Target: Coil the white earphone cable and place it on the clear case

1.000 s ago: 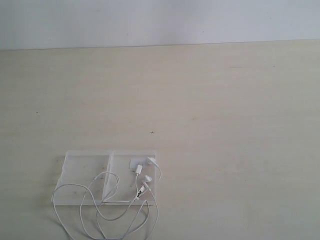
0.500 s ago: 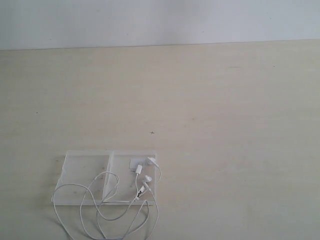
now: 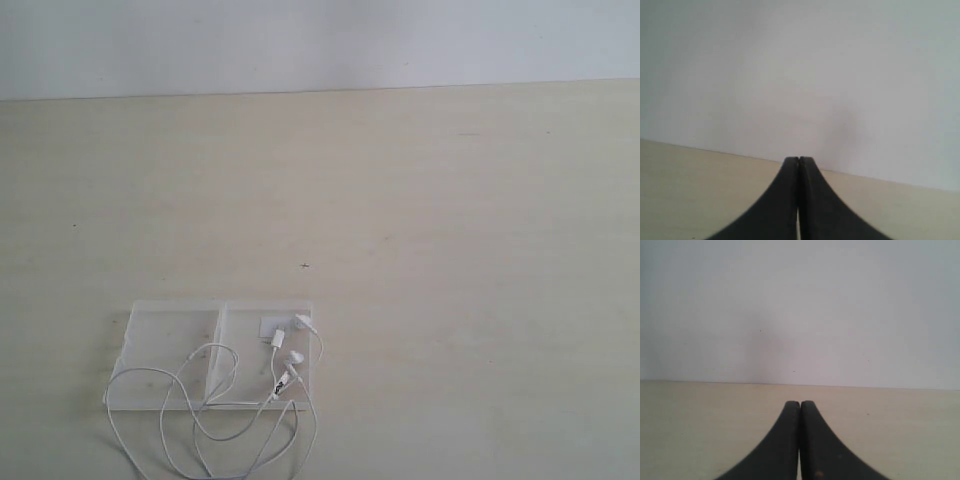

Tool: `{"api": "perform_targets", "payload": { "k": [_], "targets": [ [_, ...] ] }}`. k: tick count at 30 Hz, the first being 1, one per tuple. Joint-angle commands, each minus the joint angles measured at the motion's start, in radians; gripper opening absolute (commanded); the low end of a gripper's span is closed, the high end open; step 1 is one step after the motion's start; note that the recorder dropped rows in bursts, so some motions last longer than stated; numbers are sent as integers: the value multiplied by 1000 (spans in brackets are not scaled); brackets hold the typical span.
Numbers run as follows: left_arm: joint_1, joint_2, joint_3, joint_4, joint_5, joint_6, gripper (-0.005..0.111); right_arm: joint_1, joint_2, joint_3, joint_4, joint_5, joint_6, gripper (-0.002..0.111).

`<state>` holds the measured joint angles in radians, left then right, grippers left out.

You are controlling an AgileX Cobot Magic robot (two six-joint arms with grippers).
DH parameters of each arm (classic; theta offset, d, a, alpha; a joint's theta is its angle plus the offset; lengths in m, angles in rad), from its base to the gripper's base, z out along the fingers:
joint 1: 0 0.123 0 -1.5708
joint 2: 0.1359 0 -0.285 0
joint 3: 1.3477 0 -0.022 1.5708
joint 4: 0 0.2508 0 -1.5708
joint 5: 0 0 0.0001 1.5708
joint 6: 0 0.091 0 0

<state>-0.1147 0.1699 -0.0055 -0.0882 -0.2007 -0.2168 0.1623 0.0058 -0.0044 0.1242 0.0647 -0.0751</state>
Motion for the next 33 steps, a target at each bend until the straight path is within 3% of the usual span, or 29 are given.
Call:
{"api": "perform_targets", "payload": {
  "k": [1, 7, 33],
  "targets": [
    [-4, -5, 5, -102, 27, 289, 0, -6, -6, 4, 2, -7, -6, 0],
    [-4, -5, 5, -102, 39, 456, 0, -6, -6, 4, 2, -7, -4, 0],
    [-4, -5, 5, -106, 49, 433, 0, -6, -6, 4, 2, -7, -4, 0]
  ]
}}
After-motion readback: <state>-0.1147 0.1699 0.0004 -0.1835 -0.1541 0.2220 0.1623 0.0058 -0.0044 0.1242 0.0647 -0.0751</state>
